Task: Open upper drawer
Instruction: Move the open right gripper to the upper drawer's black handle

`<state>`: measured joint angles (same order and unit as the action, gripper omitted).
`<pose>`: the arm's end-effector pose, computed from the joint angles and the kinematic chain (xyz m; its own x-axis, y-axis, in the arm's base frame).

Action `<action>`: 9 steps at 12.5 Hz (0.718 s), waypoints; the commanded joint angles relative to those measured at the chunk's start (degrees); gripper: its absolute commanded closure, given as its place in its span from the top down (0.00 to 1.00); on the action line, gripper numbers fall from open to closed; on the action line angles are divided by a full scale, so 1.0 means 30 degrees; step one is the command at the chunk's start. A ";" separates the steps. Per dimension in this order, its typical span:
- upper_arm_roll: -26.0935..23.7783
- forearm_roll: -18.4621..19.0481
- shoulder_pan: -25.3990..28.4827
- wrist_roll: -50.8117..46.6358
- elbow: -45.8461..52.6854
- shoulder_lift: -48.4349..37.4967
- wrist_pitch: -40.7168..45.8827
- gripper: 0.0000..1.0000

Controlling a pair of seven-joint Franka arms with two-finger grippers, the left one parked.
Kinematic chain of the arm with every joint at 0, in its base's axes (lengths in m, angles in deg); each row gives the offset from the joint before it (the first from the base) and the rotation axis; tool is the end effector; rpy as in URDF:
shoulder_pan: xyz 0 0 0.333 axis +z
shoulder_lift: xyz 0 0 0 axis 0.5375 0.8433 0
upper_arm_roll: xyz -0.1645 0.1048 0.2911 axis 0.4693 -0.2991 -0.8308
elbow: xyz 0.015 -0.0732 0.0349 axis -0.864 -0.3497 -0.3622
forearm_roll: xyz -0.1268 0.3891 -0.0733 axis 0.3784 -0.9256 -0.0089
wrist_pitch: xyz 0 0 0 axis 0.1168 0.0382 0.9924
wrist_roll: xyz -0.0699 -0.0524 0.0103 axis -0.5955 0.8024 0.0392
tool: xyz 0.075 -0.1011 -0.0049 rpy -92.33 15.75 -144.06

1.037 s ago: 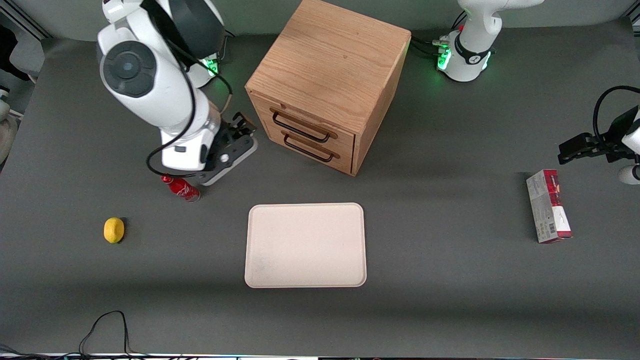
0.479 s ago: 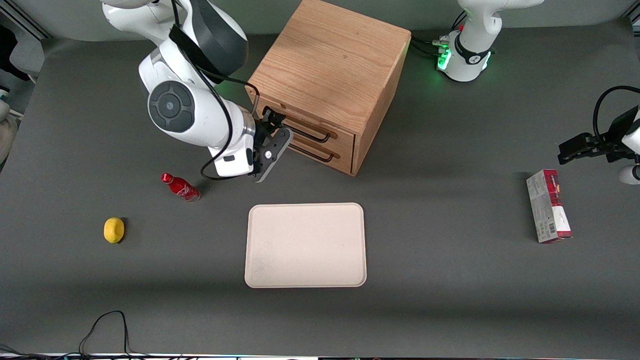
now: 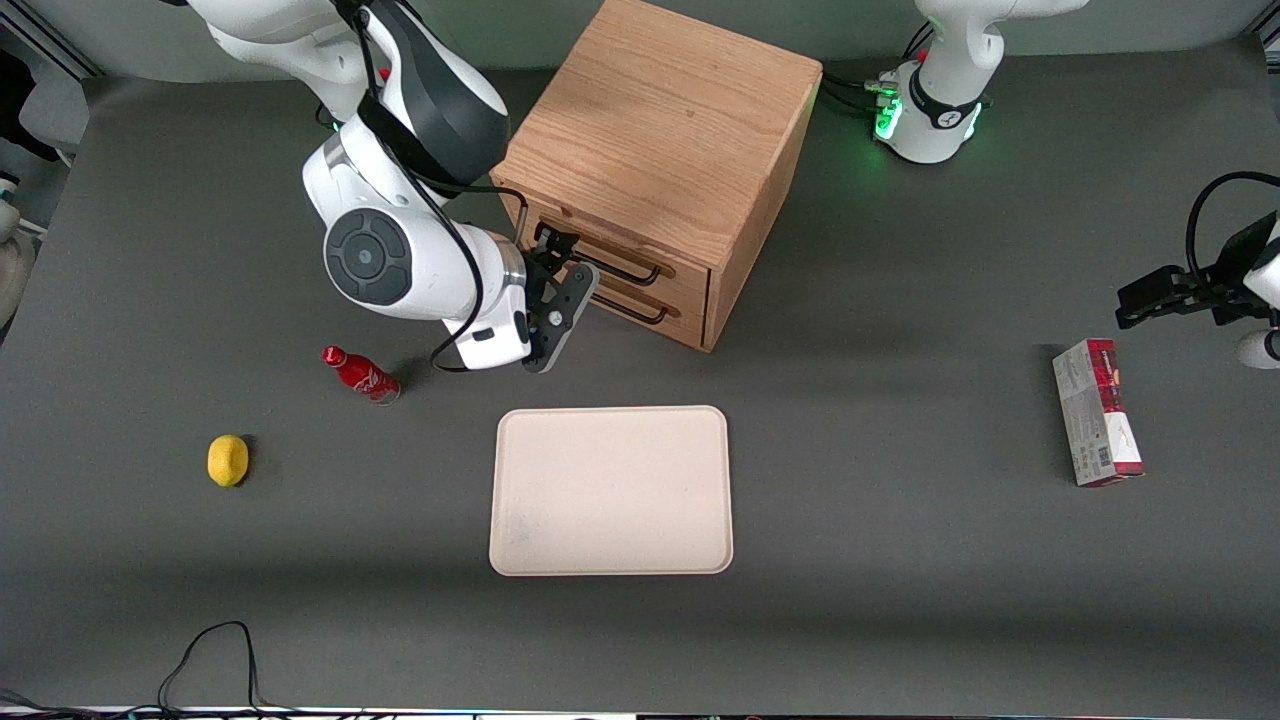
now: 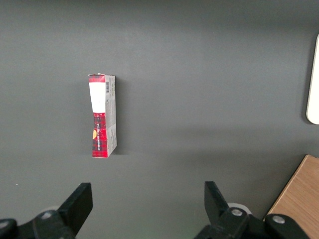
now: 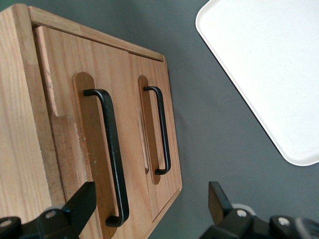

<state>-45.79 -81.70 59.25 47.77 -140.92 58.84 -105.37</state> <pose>0.5764 0.3963 0.4691 0.5739 0.8180 -0.0380 0.7314 -0.5329 -0.4254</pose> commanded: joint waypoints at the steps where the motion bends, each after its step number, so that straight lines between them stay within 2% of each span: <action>1: 0.0033 -0.0460 0.0316 0.0441 0.0567 0.0477 0.0018 1.00; 9: 0.0033 -0.0490 0.0903 0.0558 -0.0046 0.1093 -0.1154 1.00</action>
<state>-46.29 -81.77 61.16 48.06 -141.05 61.60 -108.00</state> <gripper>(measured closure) 0.000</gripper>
